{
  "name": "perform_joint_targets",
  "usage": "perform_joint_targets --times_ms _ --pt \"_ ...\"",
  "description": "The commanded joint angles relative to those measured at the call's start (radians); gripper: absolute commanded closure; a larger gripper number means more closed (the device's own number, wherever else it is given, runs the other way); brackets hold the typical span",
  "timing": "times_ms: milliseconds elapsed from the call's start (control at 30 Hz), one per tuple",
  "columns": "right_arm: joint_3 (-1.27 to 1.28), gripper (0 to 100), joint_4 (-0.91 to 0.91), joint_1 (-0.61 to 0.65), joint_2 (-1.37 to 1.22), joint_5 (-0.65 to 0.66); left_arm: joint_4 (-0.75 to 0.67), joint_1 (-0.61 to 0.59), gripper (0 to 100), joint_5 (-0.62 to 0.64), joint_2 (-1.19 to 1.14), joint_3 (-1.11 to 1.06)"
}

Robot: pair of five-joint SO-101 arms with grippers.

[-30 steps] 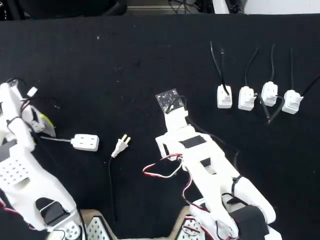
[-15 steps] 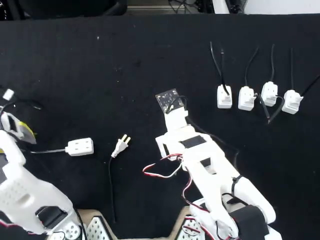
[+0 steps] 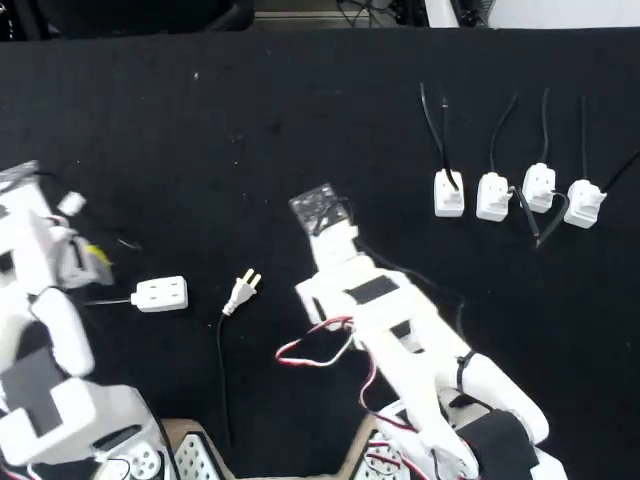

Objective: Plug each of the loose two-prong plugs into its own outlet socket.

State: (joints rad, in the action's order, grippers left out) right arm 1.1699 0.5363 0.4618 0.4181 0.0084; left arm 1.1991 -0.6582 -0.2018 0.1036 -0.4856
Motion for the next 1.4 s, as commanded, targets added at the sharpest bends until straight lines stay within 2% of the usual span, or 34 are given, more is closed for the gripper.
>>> perform_joint_targets --times_ms 0,167,267,400,500,667,833,1033,1367 --pt "-0.053 79.4 0.012 0.072 0.038 -0.006 -0.244 0.082 77 0.054 0.146 -0.194" --pt "-0.053 79.4 0.012 0.161 0.036 -0.006 -0.523 0.084 77 0.184 0.183 -0.412" --pt "-0.058 79.4 0.005 0.232 0.035 -0.006 -0.606 0.077 77 0.242 0.183 -0.467" --pt "-0.087 79.3 -0.029 0.316 0.035 -0.017 -0.605 0.085 77 0.301 0.187 -0.478" --pt "-0.101 79.3 -0.1 0.353 0.033 -0.121 -0.606 0.085 77 0.313 0.183 -0.475" --pt "-0.091 79.3 -0.245 0.368 0.031 -0.267 -0.606 0.085 77 0.315 0.183 -0.479" --pt "-0.091 79.1 -0.255 0.371 0.031 -0.333 -0.608 0.085 77 0.315 0.183 -0.479" --pt "-0.077 79.0 -0.259 0.371 0.012 -0.376 -0.611 0.085 77 0.311 0.183 -0.478" --pt "-0.209 79.1 -0.327 0.414 -0.268 -0.373 -0.612 0.113 77 0.307 0.183 -0.481"
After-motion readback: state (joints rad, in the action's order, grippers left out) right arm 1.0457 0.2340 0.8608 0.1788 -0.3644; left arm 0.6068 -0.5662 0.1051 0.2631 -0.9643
